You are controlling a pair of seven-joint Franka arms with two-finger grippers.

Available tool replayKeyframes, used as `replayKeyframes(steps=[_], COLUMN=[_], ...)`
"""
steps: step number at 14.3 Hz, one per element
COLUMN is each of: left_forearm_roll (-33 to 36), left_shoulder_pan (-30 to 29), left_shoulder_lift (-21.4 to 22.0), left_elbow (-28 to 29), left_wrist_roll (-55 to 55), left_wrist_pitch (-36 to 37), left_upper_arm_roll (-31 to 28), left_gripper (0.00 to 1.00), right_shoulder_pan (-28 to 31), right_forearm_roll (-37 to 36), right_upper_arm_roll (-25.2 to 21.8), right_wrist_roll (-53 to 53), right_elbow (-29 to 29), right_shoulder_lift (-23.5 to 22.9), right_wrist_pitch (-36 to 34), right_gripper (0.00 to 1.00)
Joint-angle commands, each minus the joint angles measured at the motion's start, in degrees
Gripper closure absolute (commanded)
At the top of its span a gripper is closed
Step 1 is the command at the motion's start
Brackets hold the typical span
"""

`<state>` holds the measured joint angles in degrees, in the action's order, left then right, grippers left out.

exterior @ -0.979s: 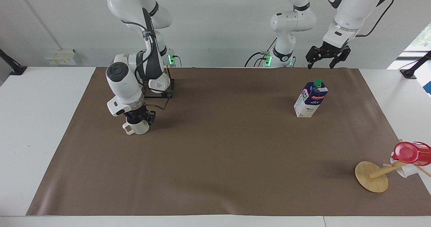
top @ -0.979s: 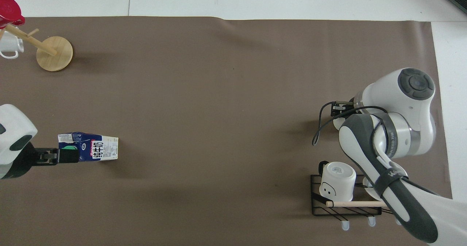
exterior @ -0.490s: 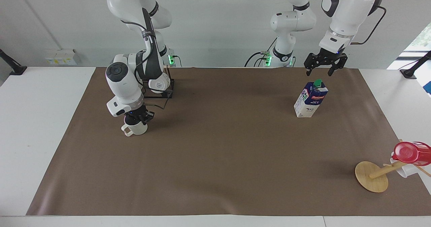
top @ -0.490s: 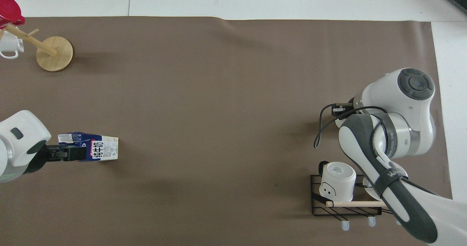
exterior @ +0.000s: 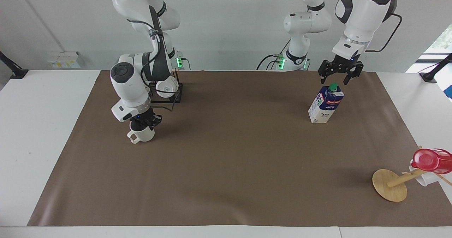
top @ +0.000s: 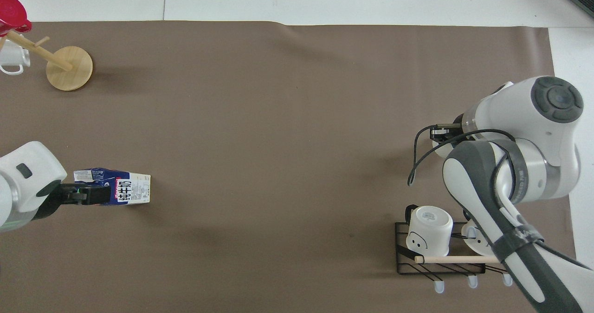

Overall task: Place cup and milk on table
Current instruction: 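Grasp the mug with the right gripper while the left gripper grasps the milk carton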

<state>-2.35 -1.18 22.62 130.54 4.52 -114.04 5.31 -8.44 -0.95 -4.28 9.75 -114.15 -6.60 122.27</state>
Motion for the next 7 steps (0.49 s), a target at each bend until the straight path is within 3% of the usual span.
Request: replayKeyframes(steps=[1,3,7], left_forearm_roll=[-0.5,-0.5,-0.5], left_shoulder_pan=[-1.9,-1.9,-2.0], left_shoulder_lift=[1.6,1.5,1.5], left_elbow=[2.8,2.9,3.7], left_wrist_roll=[2.3,2.9,3.0], left_wrist_pitch=[-2.4,-2.6,-3.1], left_upper_arm_roll=[0.3,0.3,0.2], left_gripper=[0.00,0.00,0.00], right_shoulder_pan=[0.1,-0.2,-6.3], right_forearm_roll=[1.1,1.0,0.9], right_upper_arm_roll=[1.5,3.5,3.9], right_wrist_roll=[3.6,7.4,15.2], right_elbow=[0.2,2.7,4.7], right_shoulder_lift=[2.0,1.8,1.2], right_wrist_pitch=[-2.5,-4.8,-5.6], right_gripper=[1.00,1.00,1.00])
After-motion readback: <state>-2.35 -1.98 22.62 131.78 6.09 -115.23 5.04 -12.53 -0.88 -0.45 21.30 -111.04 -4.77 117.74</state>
